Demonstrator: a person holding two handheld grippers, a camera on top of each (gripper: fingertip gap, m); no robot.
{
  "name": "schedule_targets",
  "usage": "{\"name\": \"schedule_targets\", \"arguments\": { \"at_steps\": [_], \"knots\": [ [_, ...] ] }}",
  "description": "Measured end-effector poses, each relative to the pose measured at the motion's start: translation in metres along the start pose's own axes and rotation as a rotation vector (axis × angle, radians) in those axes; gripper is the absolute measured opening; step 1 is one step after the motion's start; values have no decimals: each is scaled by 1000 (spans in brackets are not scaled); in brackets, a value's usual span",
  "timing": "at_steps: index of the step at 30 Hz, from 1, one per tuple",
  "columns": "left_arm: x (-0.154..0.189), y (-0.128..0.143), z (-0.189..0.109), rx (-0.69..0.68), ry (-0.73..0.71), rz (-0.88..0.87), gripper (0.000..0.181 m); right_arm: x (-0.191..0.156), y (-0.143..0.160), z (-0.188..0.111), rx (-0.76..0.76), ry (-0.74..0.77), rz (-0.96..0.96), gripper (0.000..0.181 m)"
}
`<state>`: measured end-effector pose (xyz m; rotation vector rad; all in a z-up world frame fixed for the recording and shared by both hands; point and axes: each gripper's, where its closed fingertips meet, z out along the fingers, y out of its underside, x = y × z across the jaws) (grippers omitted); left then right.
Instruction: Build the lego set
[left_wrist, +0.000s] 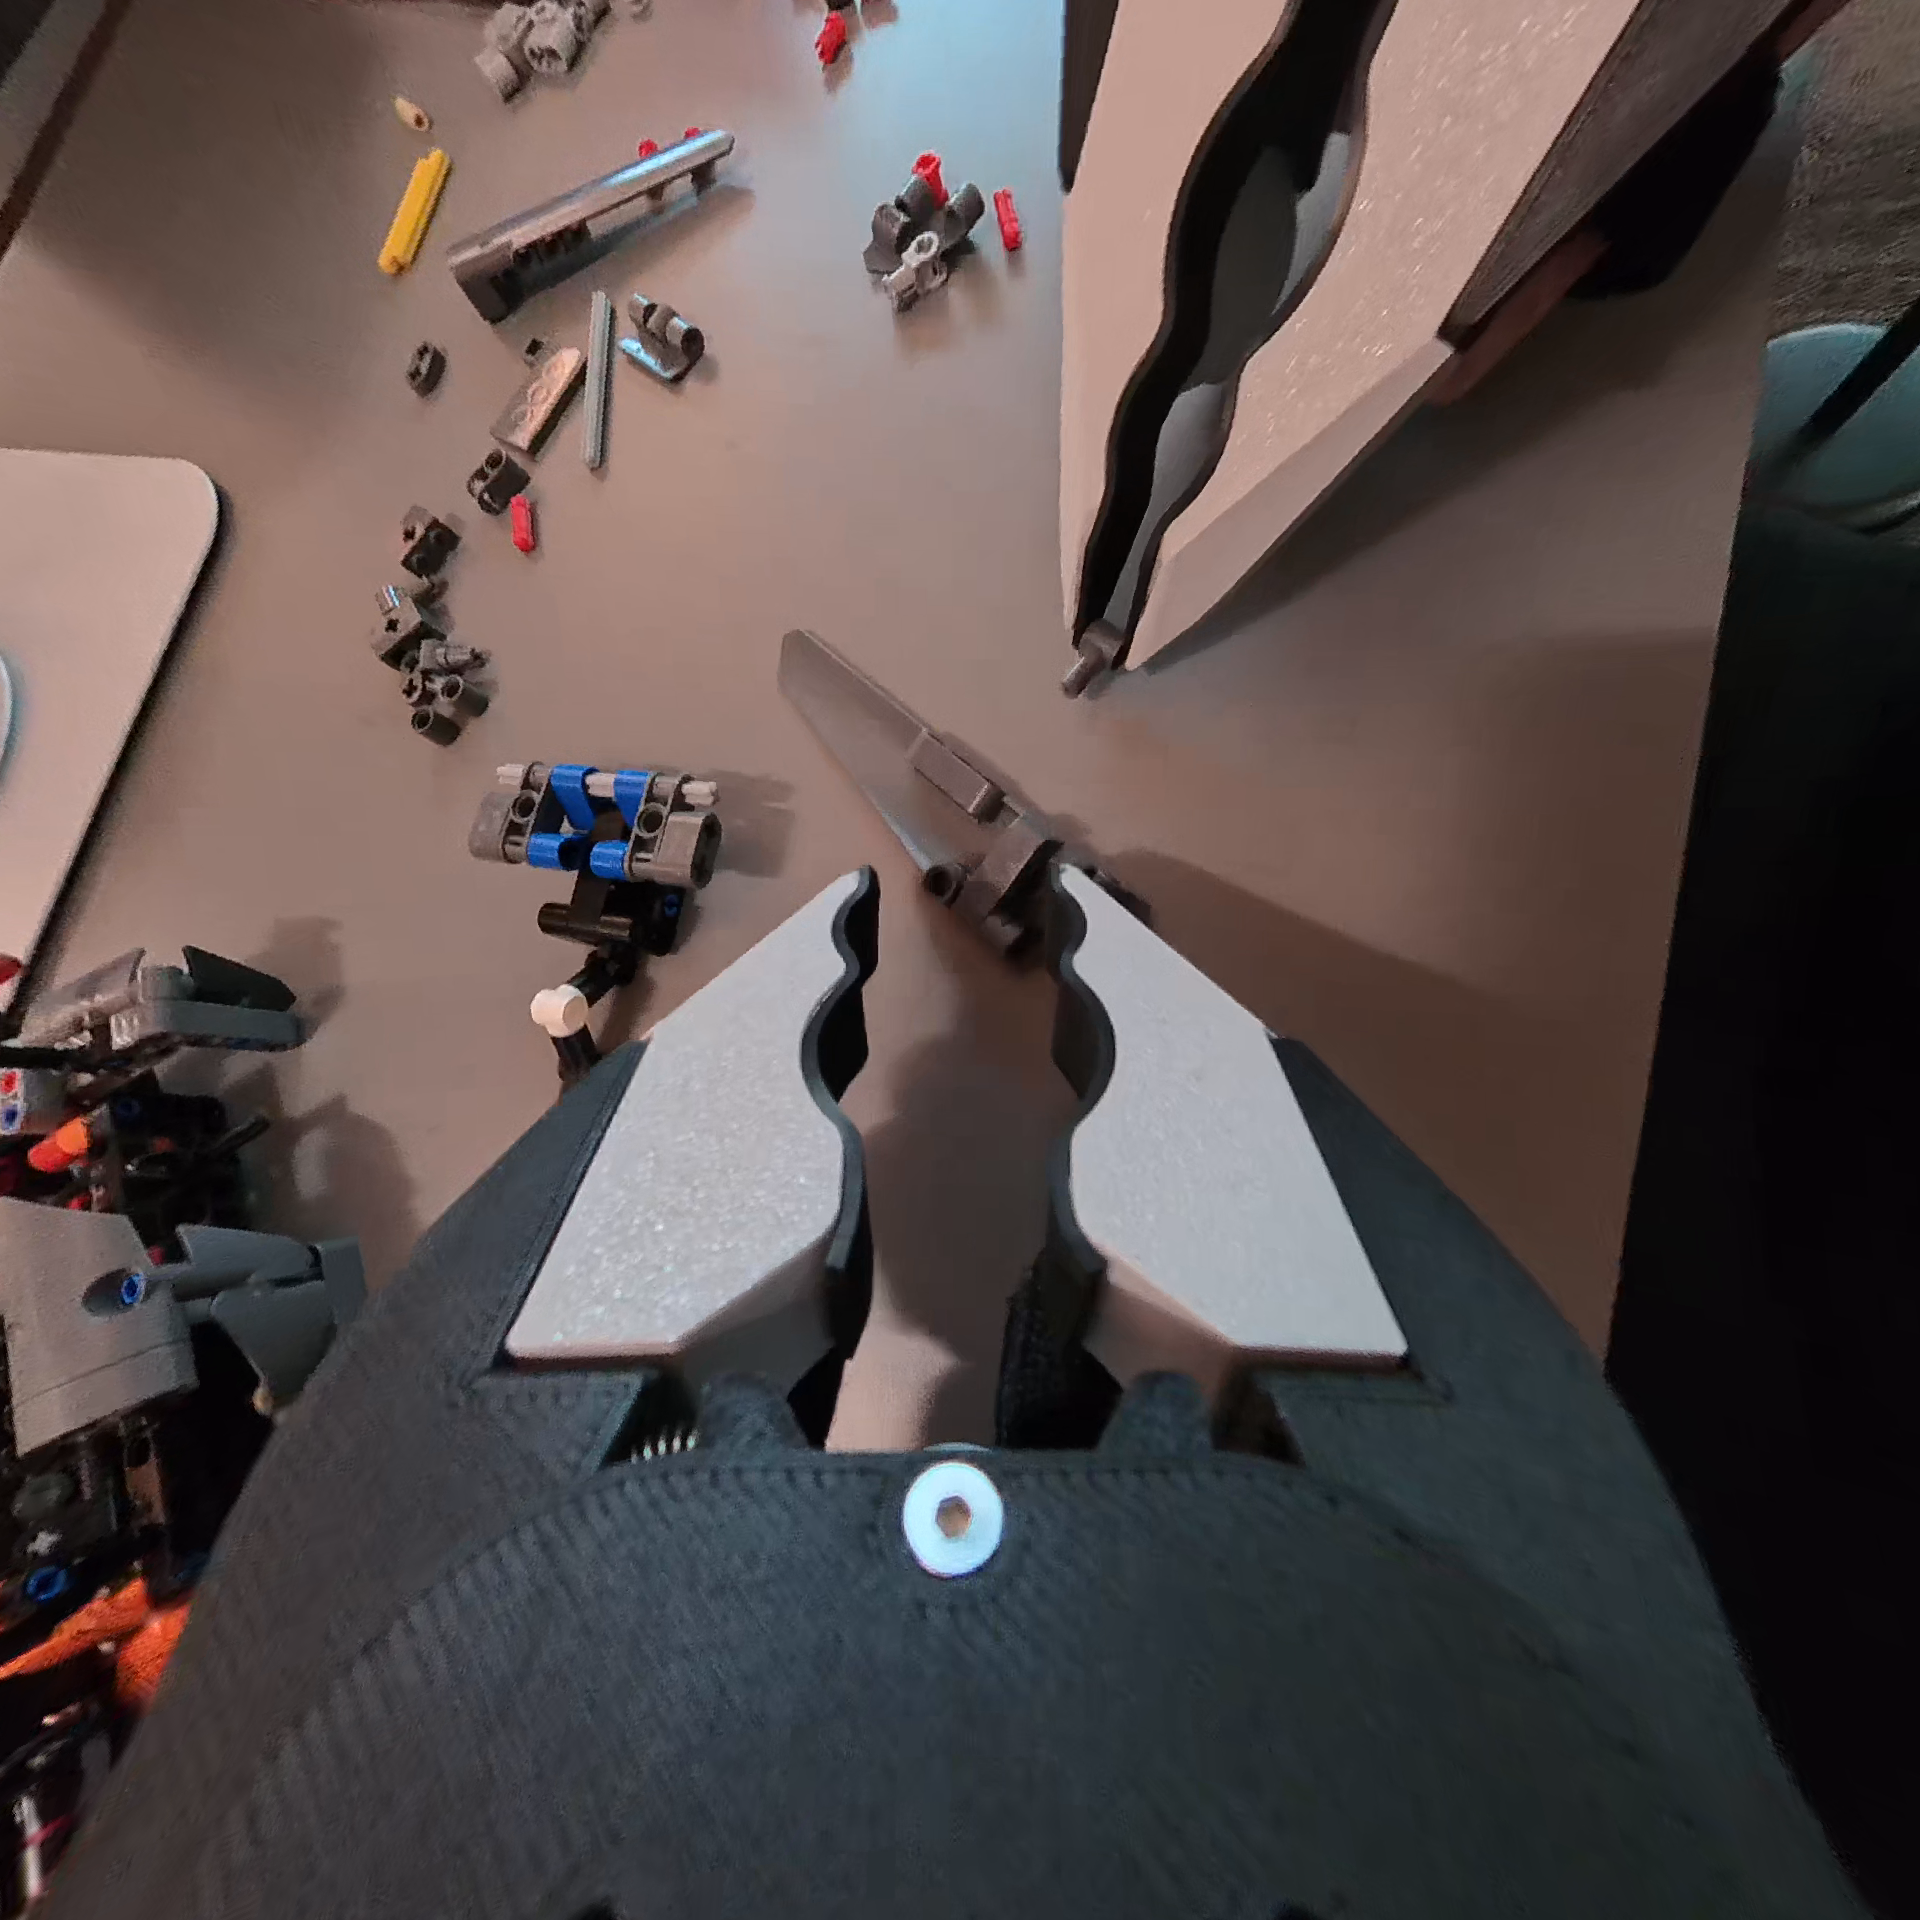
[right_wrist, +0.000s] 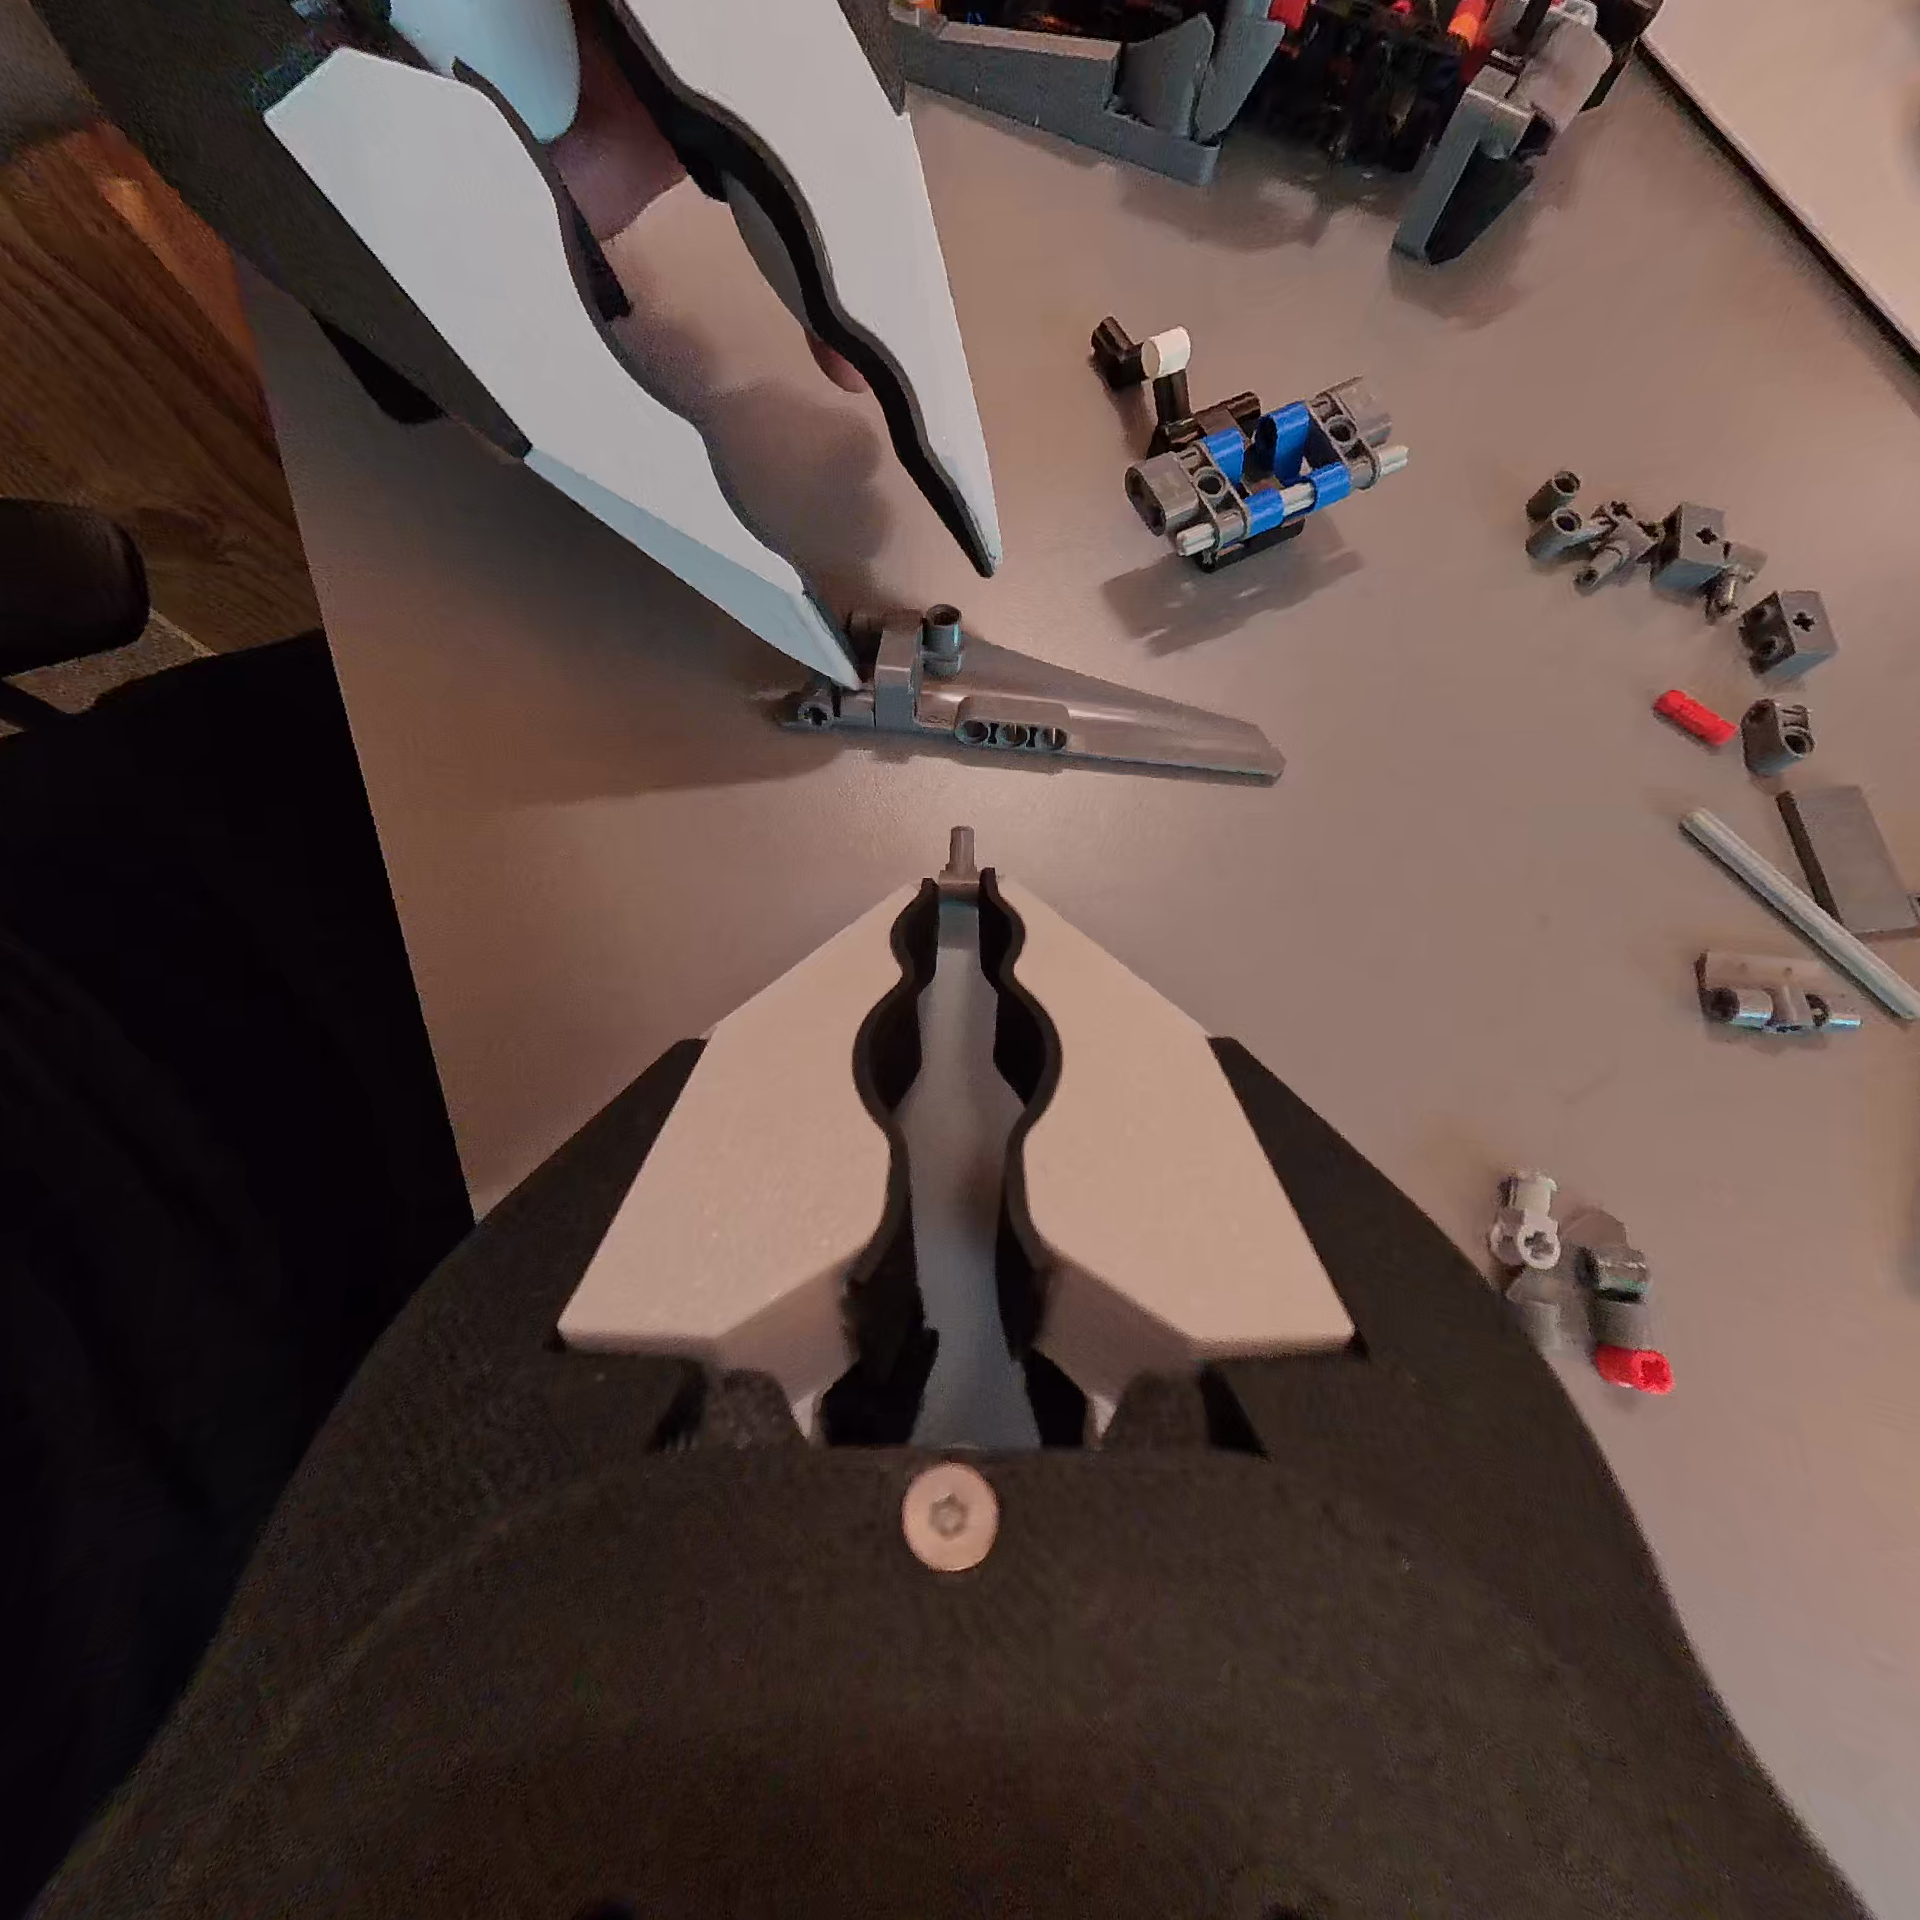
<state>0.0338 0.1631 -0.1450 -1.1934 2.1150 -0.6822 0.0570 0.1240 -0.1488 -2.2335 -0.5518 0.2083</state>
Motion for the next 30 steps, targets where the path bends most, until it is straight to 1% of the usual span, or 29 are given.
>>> {"name": "schedule_targets", "arguments": {
  "at_steps": [3, 6, 8, 12, 14, 18, 22, 30],
  "knots": [
    [3, -9, -1, 32, -18, 118, 25, 0, -1, 2, 1, -5, 1, 5],
    [4, -7, 3, -3, -42, 222, 18, 1, -1, 3, 2, -11, 3, 5],
    [6, -8, 6, -9, -40, 252, 12, 2, -2, 4, 4, -14, 2, 5],
    [8, -6, 11, -58, -44, 343, 7, 4, -3, 4, 7, -16, 2, 5],
    [7, -7, 13, -70, -56, 388, 8, 5, -3, 4, 2, -20, -2, 5],
    [9, -10, 15, -97, -25, 431, 7, 10, -1, 5, -14, -22, -24, 5],
    [10, -12, 17, -153, -17, 527, 7, 16, 0, 4, -29, -21, -32, 5],
    [10, -17, 22, -325, -28, 719, 7, 17, 4, 3, -52, -28, -36, 5]
  ]
}}
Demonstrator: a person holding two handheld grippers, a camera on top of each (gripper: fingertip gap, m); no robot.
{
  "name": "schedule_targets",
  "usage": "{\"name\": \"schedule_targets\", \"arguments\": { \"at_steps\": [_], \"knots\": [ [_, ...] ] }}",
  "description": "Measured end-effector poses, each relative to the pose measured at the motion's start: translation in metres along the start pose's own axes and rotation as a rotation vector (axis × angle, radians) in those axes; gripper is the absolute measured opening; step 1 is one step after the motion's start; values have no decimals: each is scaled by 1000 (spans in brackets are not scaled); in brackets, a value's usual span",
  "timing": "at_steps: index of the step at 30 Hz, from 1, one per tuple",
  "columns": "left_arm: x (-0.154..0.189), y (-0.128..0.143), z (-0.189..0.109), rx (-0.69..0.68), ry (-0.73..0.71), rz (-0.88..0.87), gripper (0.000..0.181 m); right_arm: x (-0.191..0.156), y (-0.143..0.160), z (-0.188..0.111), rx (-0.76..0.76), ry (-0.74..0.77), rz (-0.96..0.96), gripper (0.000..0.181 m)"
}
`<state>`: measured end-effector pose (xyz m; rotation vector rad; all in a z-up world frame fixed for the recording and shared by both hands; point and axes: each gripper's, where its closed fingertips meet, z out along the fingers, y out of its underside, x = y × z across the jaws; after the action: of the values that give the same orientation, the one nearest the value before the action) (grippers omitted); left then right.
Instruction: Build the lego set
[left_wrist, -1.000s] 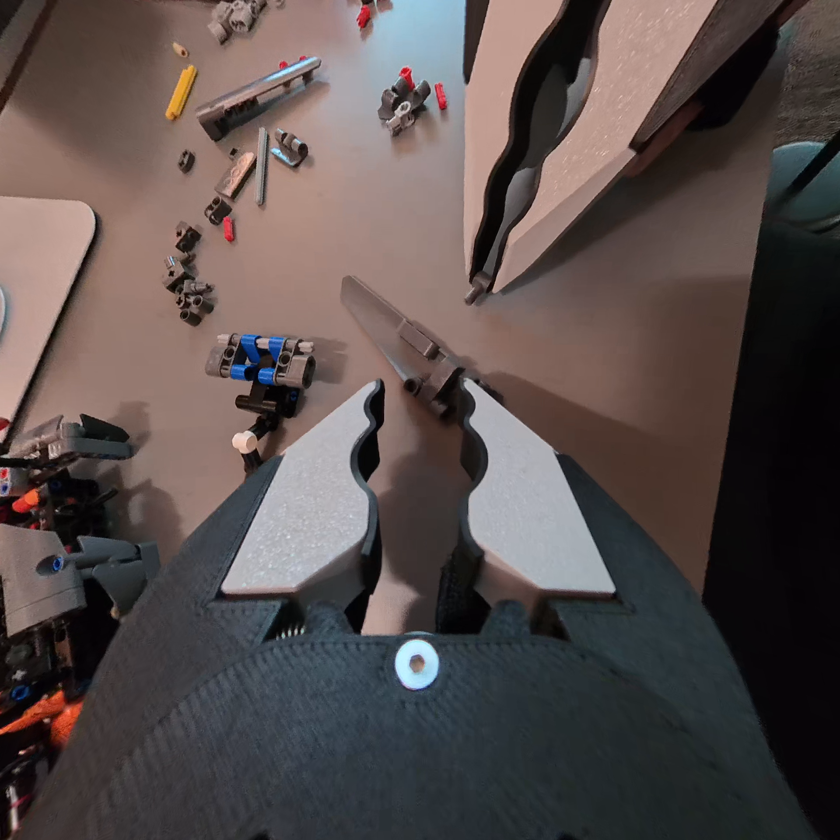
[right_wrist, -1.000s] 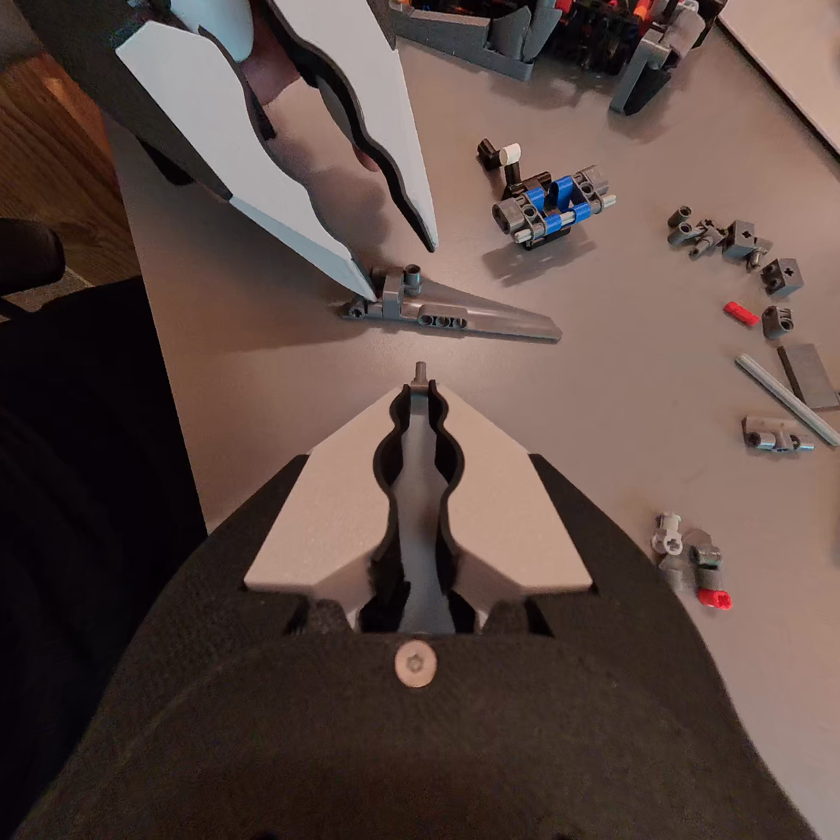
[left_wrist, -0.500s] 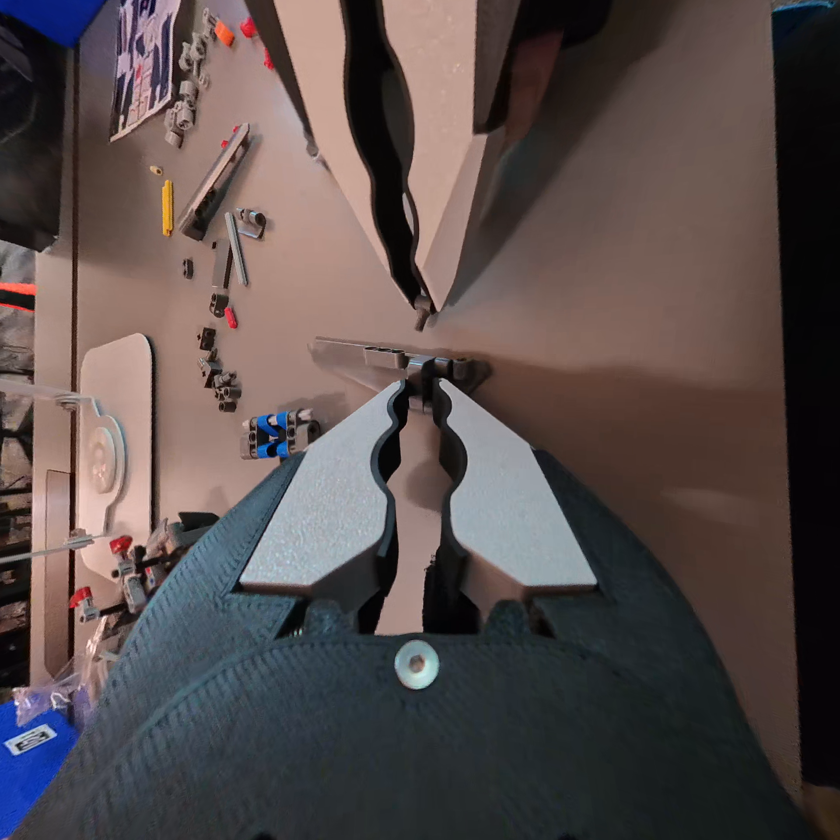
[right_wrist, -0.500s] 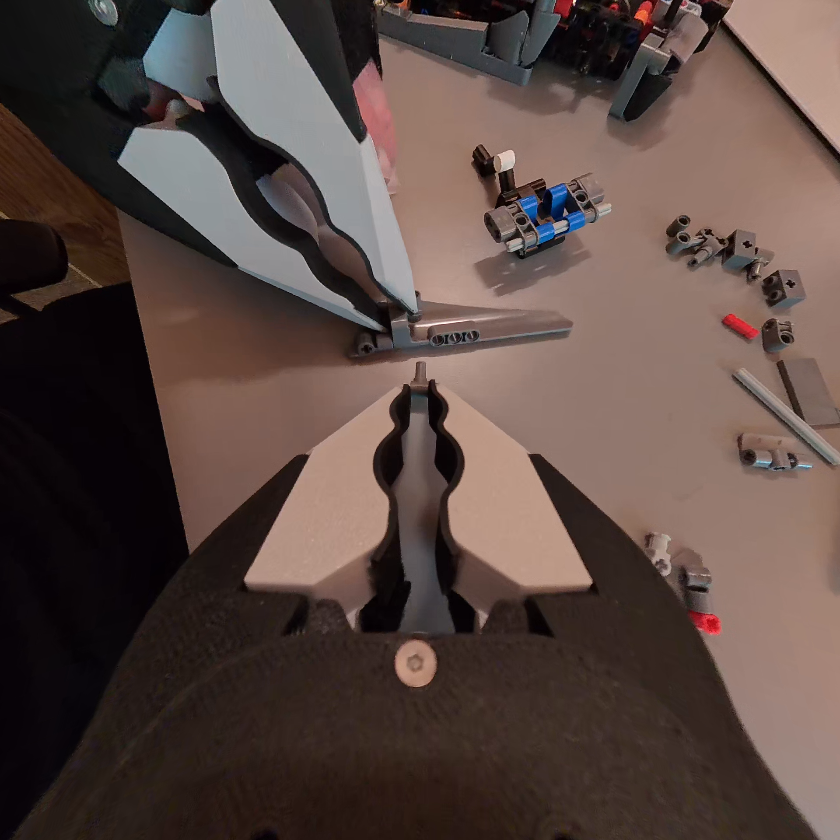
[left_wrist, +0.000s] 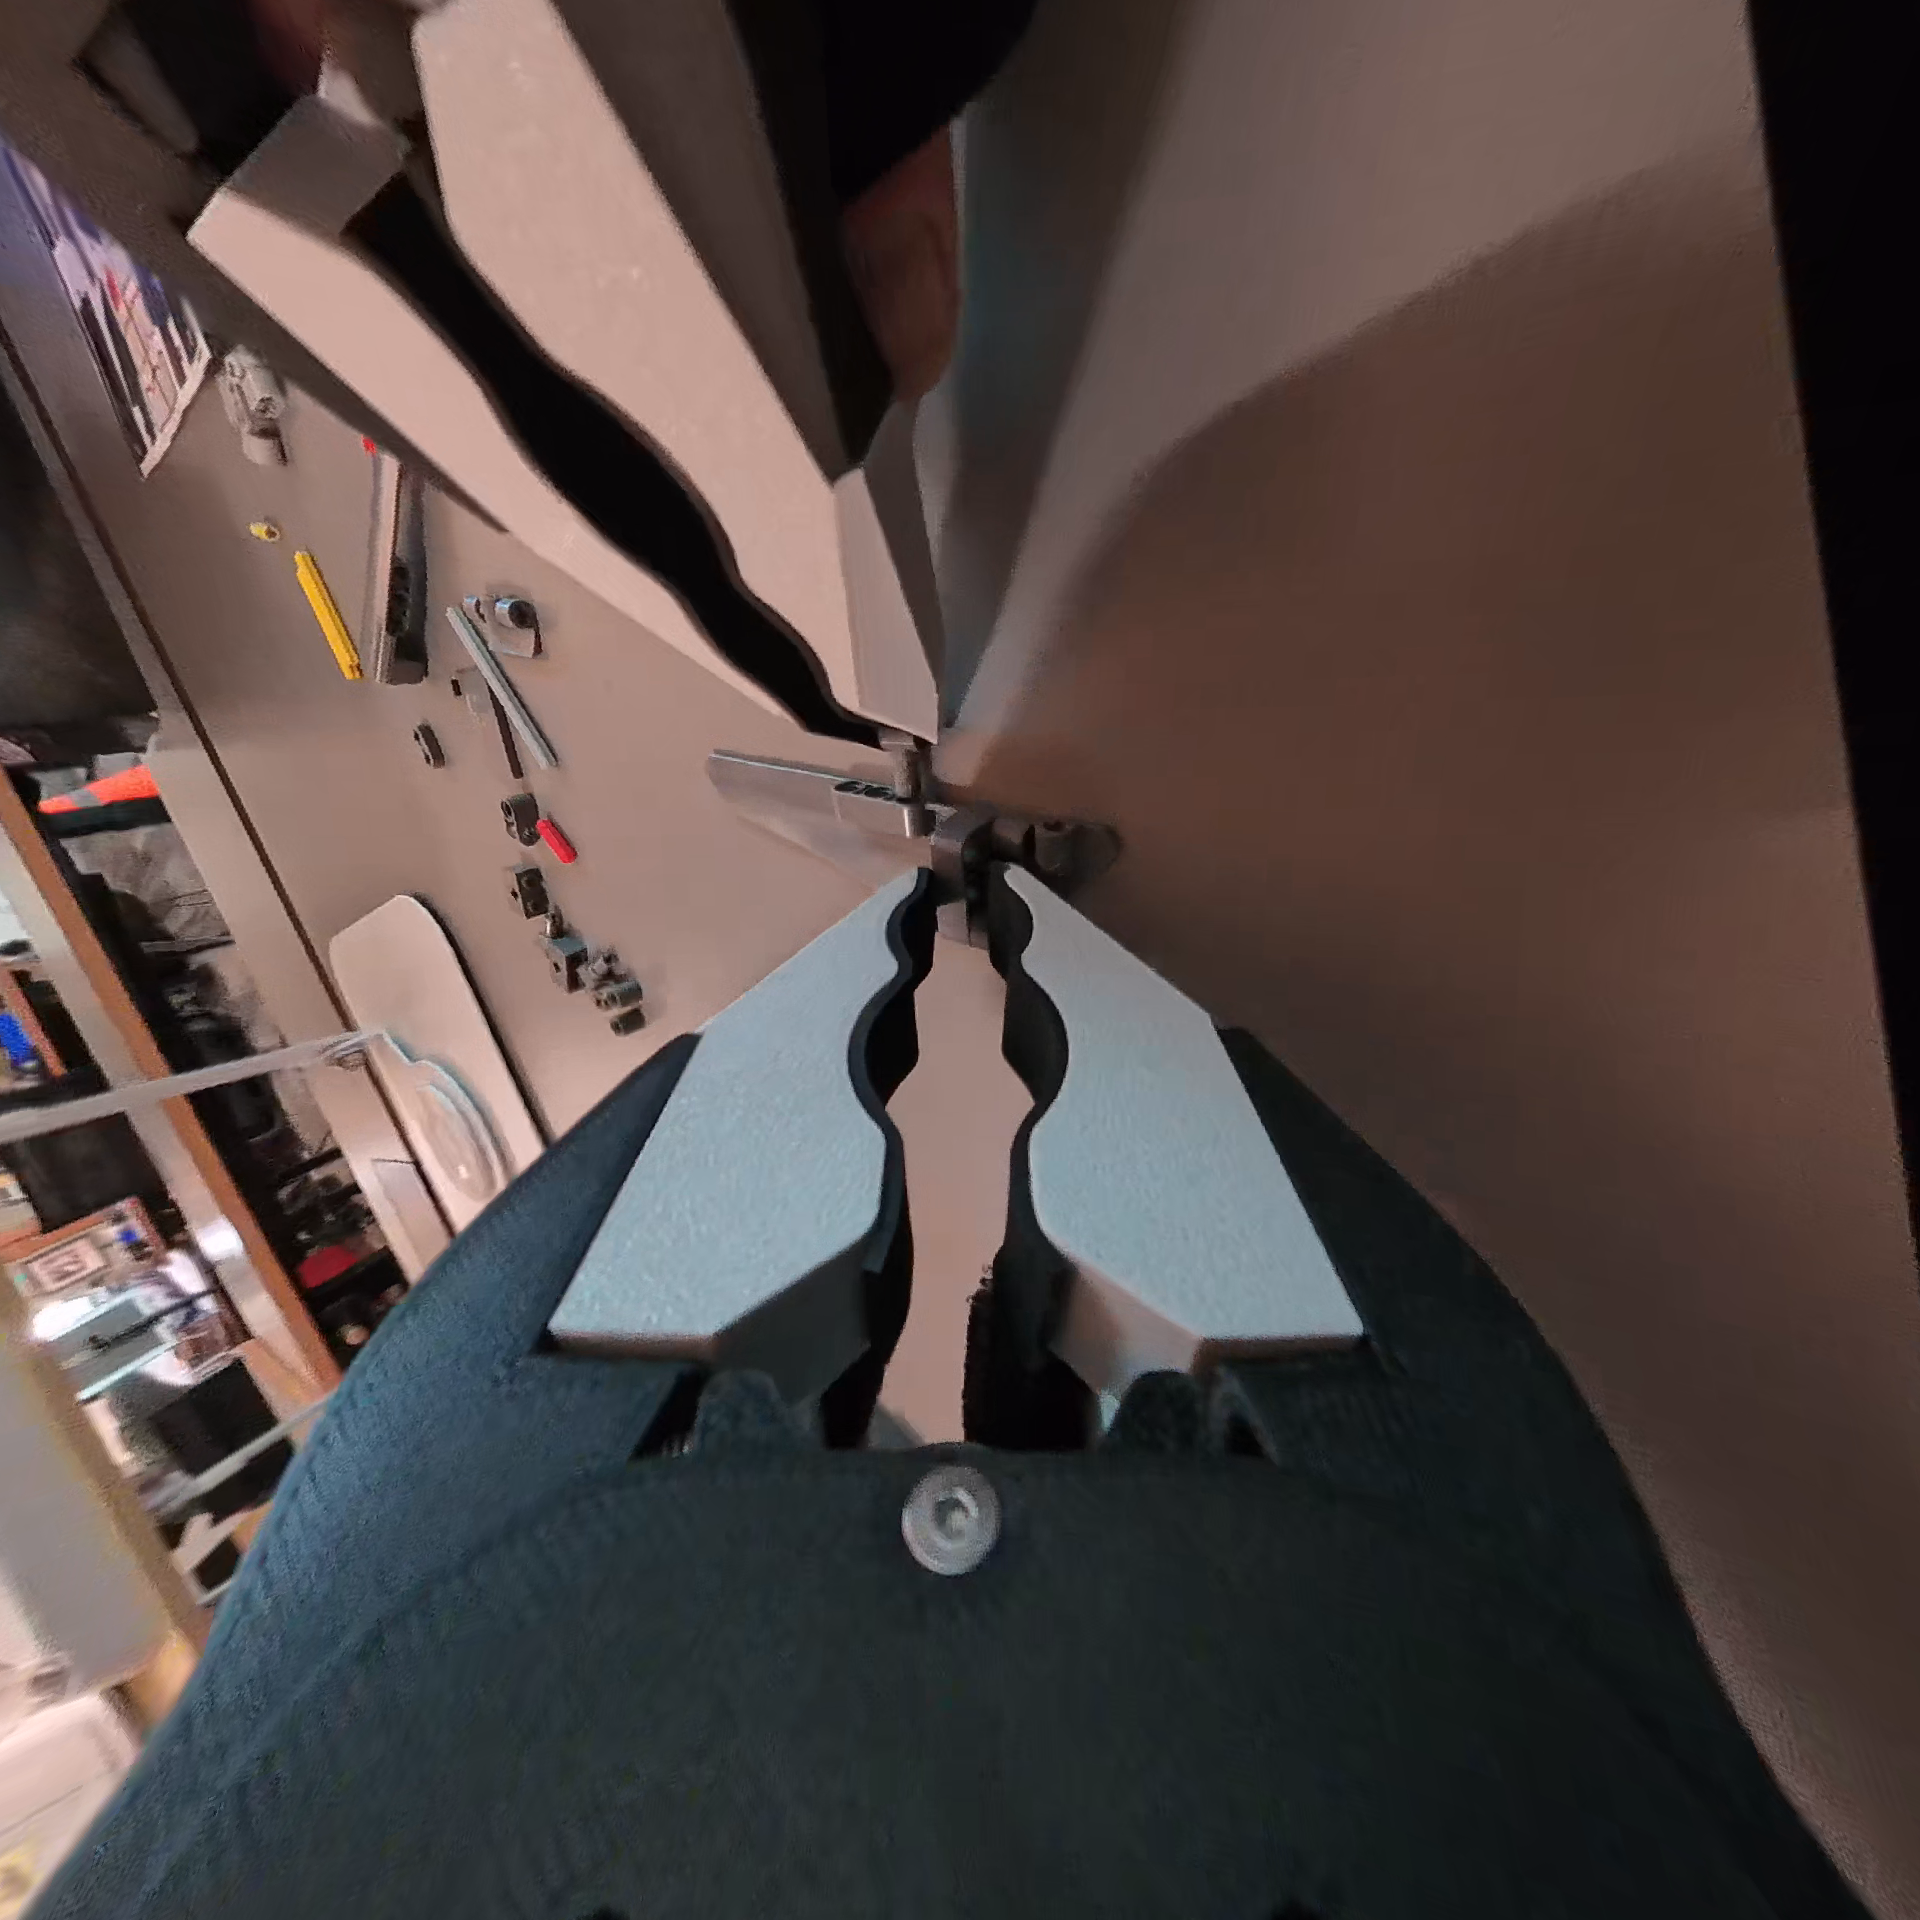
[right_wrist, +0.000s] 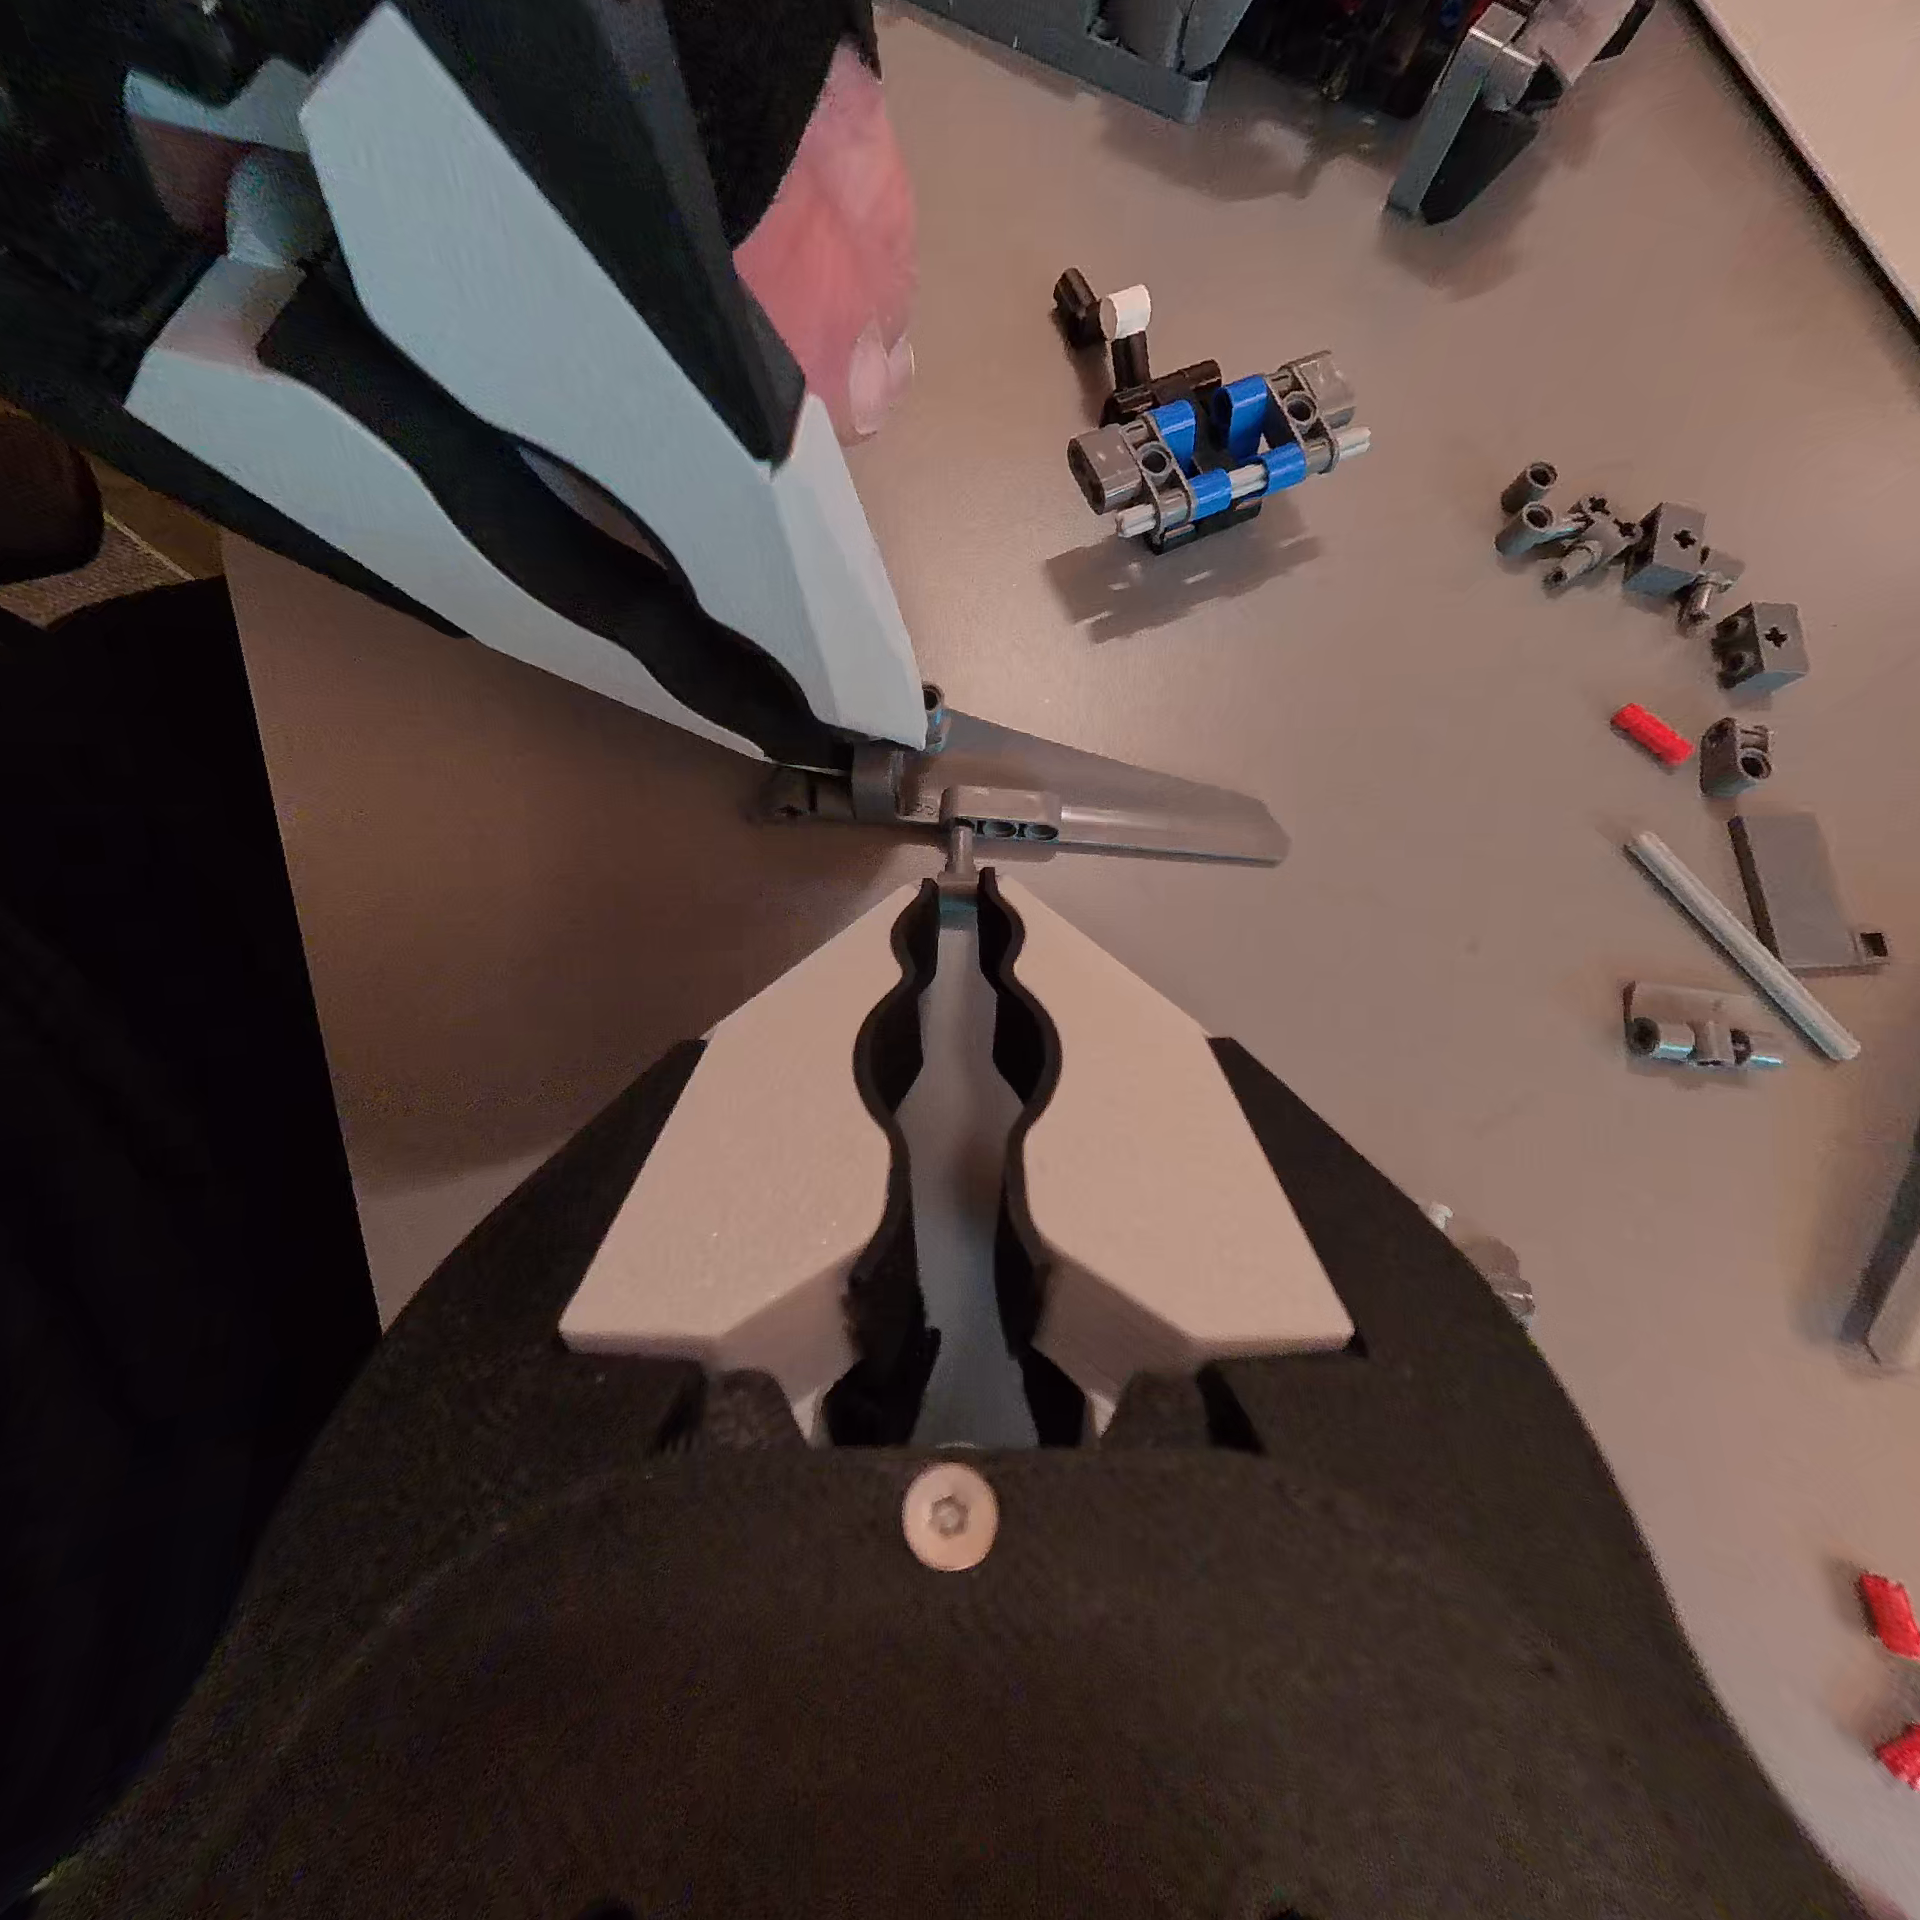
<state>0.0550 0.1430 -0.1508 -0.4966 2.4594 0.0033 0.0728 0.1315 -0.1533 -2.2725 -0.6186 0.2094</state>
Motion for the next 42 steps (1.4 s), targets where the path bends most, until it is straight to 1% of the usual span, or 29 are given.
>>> {"name": "schedule_targets", "arguments": {
  "at_steps": [5, 9, 12, 20, 26, 42],
  "knots": [
    [-1, -1, 1, -82, -10, 88, 6, 0, 1, -1, 5, -3, 7, 5],
    [-1, -1, 1, -119, -2, 99, 7, 0, 1, -2, 5, -8, 21, 5],
    [-2, -2, 2, -147, -9, 140, 6, 0, 1, -2, -8, 6, 24, 5],
    [-3, -5, 3, -162, -18, 173, 6, 2, 3, -3, -34, 38, 44, 4],
    [-4, -7, 4, -184, -28, 181, 6, 2, 5, -6, -74, 89, 35, 4],
    [-5, -10, 5, -203, -40, 186, 6, 3, 6, -8, -118, 152, 44, 4]
  ]
}}
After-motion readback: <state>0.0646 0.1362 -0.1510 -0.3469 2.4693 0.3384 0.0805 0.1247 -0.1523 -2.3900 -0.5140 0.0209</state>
